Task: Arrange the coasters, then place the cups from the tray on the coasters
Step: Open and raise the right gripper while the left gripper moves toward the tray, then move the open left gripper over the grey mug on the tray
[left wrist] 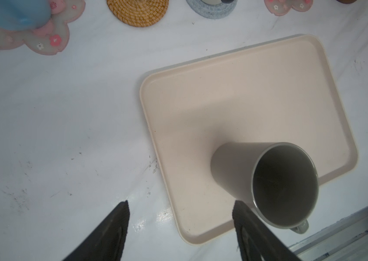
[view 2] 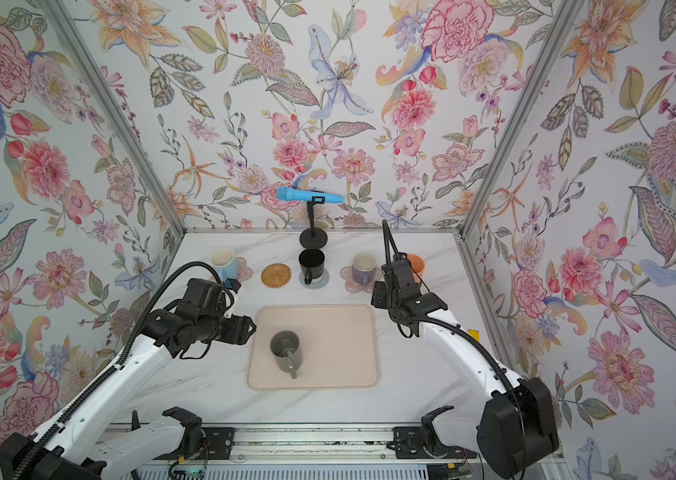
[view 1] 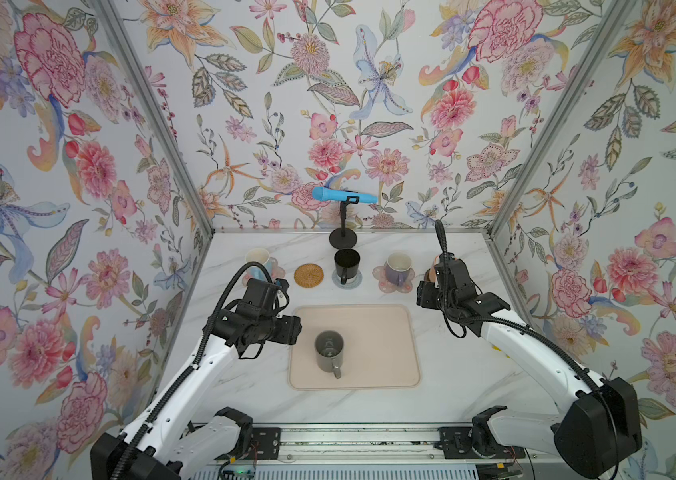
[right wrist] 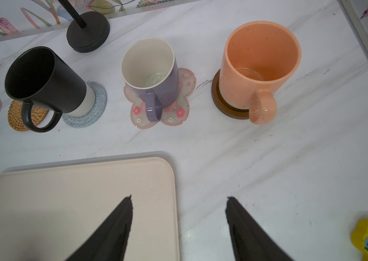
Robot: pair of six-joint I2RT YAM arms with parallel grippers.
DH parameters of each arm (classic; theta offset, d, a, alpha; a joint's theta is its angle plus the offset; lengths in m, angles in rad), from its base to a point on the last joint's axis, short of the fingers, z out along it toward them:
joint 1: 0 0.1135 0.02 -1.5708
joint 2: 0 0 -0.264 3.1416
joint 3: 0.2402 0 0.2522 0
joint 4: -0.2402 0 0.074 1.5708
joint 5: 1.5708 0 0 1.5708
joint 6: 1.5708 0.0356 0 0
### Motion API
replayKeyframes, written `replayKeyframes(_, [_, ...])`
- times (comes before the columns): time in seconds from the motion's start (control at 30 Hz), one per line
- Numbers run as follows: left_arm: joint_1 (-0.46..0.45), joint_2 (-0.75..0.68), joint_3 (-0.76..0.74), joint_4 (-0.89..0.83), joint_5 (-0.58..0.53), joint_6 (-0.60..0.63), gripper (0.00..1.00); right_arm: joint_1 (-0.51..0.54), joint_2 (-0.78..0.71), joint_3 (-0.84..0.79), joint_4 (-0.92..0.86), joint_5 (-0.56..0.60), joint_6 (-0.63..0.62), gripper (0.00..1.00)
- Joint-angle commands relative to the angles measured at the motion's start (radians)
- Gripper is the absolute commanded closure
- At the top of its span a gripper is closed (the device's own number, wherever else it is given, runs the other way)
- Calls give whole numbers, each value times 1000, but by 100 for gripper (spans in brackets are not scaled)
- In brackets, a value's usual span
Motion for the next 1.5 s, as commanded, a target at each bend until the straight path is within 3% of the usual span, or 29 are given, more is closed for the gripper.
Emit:
replayKeyframes(0.0, [-1,-19,41,-93,75,37,24,-6,3,-15,-10,-8,17,32])
replayKeyframes(0.17, [0,-38,35,-141,67,47,24,-5,-7,-28,-10,-4,18,32])
replayKeyframes(0.53, [-16,-123,-52,-98,166,-4,24,-6,-2,-36,-6,-8,32,32])
replayKeyframes(0.7, [-92,-159,-97,-44,206,-83,24,-4,-4,-50,4,-8,39,32])
replayKeyframes(0.87, [-211,-191,-152,11,153,-197,24,-6,-8,-60,8,1,51,31])
replayKeyframes(1.17, [-298,-224,-244,123,163,-370,21,-6,-16,-62,12,13,59,31])
replayKeyframes(1.47, [-433,-205,-238,150,-37,-545,23,-14,-30,-69,19,19,60,31])
